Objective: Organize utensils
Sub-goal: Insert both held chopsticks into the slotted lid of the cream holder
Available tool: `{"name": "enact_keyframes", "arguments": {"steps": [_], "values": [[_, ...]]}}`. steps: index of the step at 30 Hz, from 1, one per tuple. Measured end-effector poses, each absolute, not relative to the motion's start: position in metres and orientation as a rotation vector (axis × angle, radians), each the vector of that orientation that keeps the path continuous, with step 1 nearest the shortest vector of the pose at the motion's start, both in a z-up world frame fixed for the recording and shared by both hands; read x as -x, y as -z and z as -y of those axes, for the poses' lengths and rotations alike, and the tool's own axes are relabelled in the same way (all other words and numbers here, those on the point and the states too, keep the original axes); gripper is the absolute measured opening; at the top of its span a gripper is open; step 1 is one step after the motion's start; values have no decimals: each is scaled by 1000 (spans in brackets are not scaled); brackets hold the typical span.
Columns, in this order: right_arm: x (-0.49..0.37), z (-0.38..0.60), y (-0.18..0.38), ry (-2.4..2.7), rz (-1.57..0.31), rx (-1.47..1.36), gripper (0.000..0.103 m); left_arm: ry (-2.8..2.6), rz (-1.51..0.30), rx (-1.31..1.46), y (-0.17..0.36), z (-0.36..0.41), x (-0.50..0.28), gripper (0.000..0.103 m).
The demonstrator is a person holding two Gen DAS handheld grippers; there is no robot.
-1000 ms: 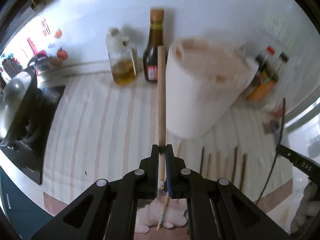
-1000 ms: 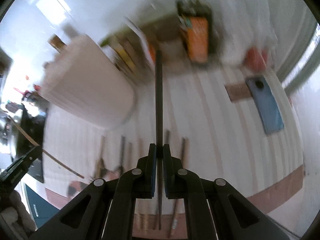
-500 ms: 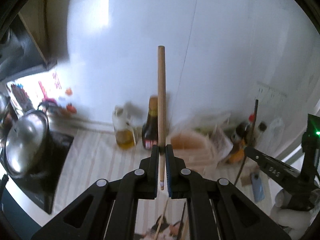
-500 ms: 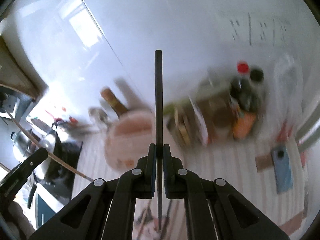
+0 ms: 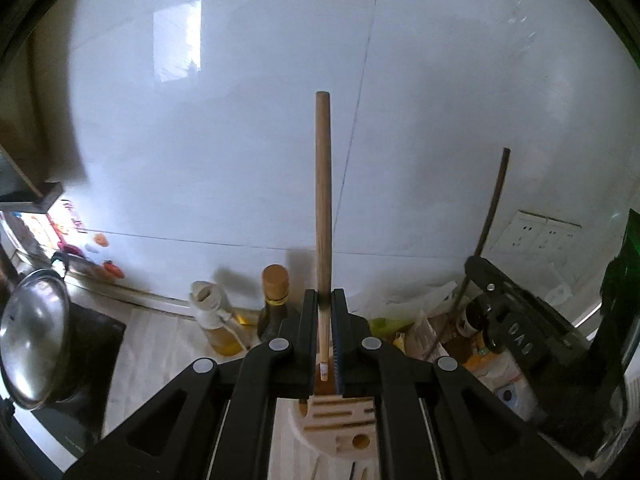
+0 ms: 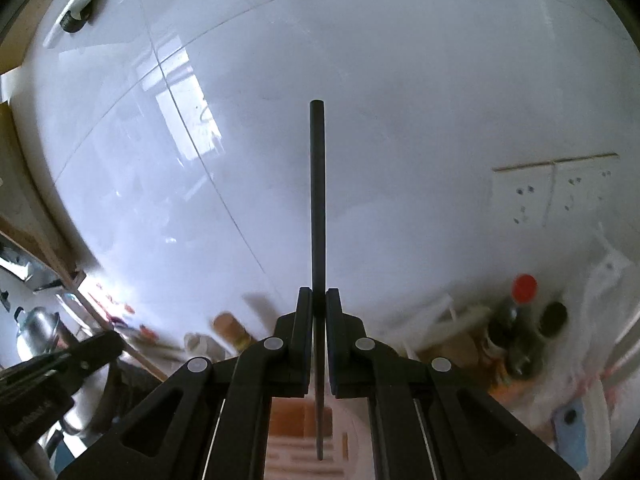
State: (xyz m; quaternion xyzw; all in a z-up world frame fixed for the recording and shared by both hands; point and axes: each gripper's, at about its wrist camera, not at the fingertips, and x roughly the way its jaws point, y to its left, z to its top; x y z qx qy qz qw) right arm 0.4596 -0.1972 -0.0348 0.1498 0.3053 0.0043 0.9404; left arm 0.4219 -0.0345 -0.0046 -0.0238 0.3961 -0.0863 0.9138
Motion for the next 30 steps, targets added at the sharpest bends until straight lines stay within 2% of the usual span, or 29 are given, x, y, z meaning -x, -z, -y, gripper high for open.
{"name": "enact_keyframes", "arguments": {"steps": [13, 30], "values": [[-473, 193, 100, -97, -655, -302, 6, 210, -965, 83, 70, 39, -450, 4], [-456, 182, 120, -220, -782, -258, 7, 230, -1017, 115, 80, 35, -451, 6]]}}
